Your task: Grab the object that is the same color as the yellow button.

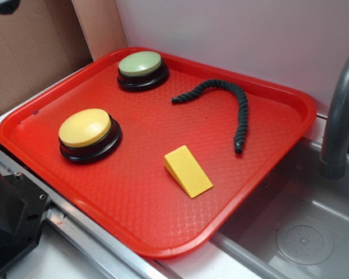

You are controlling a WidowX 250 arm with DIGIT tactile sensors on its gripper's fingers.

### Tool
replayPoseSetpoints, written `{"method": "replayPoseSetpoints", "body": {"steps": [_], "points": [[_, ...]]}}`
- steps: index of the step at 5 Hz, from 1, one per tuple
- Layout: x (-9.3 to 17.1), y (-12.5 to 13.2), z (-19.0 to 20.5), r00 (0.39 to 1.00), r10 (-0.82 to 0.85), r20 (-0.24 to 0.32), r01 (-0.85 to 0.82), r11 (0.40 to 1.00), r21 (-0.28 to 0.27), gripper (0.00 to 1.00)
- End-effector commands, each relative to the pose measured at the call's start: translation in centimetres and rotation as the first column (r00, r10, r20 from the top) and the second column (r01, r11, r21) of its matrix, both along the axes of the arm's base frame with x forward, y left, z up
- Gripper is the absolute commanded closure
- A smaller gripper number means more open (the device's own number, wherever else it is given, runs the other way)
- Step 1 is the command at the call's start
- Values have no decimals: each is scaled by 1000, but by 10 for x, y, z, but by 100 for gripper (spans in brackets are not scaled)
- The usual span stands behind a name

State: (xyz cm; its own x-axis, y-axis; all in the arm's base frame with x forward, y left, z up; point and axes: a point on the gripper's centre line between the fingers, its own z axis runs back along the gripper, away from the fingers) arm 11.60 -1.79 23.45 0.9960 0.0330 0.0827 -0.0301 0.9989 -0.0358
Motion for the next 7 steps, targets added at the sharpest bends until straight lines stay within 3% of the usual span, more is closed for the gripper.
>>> {"method": "replayPoseSetpoints", "body": {"steps": [1, 2, 4, 5, 6, 7], "points": [[0, 0, 0, 1000, 0, 0, 0, 1000, 0, 0], [10, -10, -11, 998, 60, -23, -61, 998, -34, 0], [36, -38, -44, 945, 325, -28, -326, 944, -44, 0], [50, -51, -60, 876, 482, -5, -482, 875, -56, 0], [64, -61, -83, 764, 645, -8, -643, 760, -93, 0], [78, -68, -106, 685, 727, -42, -727, 679, -103, 0]]}}
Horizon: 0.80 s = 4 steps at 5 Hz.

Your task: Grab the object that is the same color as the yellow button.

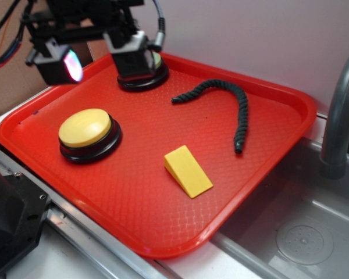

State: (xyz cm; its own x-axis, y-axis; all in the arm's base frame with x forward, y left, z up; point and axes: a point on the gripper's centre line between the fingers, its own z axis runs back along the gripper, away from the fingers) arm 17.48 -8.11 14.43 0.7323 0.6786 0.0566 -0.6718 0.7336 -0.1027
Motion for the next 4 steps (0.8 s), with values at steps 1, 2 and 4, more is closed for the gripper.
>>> {"method": "replayPoseSetpoints", "body": {"steps": [1, 2, 4], "points": [[41, -15, -49, 982, 187, 5, -186, 981, -59, 0], [57, -22, -79, 973, 230, 2, -230, 973, -26, 0], [57, -23, -113, 953, 303, -30, -304, 952, -48, 0]]}}
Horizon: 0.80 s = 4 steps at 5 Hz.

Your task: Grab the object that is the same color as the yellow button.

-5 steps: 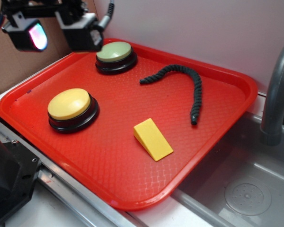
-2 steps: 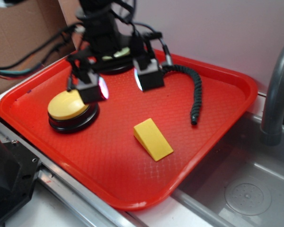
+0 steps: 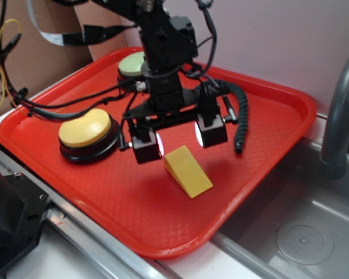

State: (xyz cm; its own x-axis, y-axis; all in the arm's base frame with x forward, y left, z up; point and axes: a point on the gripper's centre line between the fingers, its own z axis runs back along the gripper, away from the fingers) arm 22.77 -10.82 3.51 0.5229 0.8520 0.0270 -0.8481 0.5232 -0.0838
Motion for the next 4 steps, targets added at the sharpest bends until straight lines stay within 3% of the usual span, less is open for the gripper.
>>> {"method": "replayPoseSetpoints", "body": {"steps": [1, 2, 3, 4], "points": [[-3, 1, -13, 999, 42, 0, -41, 997, -63, 0], [-4, 2, -18, 998, 55, 7, -55, 997, -57, 0], [-2, 4, -18, 998, 55, 17, -54, 997, -51, 100], [-1, 7, -8, 999, -2, 39, 3, 1000, -30, 100]]}}
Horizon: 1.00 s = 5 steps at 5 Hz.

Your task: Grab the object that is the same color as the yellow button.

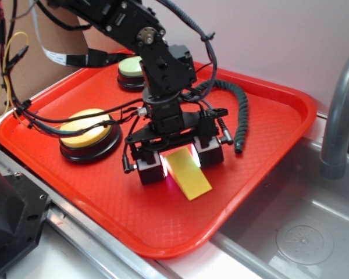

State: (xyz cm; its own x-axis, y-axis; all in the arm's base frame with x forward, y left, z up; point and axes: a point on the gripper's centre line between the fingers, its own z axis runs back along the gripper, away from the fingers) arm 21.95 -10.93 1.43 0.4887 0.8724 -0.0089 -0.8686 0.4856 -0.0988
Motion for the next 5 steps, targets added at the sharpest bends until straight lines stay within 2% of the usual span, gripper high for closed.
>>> {"method": "replayPoseSetpoints", "body": {"steps": [1, 3, 4, 5], "points": [[8, 16, 42, 971, -223, 82, 221, 975, 38, 100], [18, 51, 96, 860, -508, 41, 505, 861, 65, 100], [25, 74, 125, 744, -666, -49, 668, 742, 64, 100], [26, 86, 145, 689, -718, -95, 724, 677, 133, 100]]}}
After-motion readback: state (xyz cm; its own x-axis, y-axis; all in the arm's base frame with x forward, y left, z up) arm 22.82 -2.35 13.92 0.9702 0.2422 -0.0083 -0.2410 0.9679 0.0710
